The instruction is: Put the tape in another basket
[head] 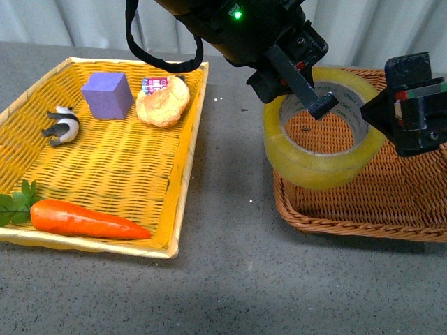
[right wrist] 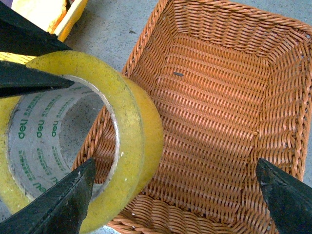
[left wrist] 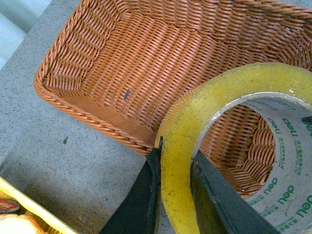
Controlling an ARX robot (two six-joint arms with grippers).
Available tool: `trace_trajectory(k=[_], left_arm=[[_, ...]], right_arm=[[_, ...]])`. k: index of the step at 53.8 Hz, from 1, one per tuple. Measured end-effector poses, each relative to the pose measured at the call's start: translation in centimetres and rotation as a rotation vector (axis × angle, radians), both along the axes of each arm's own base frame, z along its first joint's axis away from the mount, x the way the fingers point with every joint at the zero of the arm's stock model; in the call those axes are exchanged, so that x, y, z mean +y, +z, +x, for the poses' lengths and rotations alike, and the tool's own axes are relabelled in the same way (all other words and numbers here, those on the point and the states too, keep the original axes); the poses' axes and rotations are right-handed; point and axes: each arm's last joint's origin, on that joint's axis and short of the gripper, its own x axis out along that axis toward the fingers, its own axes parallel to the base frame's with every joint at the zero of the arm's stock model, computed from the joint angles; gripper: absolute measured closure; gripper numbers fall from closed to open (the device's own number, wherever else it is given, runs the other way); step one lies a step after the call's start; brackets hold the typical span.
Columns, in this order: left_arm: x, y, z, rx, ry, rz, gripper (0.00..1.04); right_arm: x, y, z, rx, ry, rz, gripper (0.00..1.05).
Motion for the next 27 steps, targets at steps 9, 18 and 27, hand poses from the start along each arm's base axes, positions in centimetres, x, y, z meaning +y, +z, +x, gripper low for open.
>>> trace_trajectory(k=[9, 18, 27], left_arm=[[0.0, 0.0, 0.0, 0.000, 0.000, 0.000, 0.91], [0.0, 0.0, 0.0, 0.000, 0.000, 0.000, 0.91], [0.0, 0.0, 0.0, 0.000, 0.000, 0.000, 0.91]], right_arm=[[0.2, -0.5, 0.7, 0.018, -0.027, 0.000, 0.09], [0.3, -1.1, 1.1, 0.043, -0.060, 0.015, 0.09], [0.5, -1.1, 1.0, 0.049, -0.067, 0.030, 0.22]])
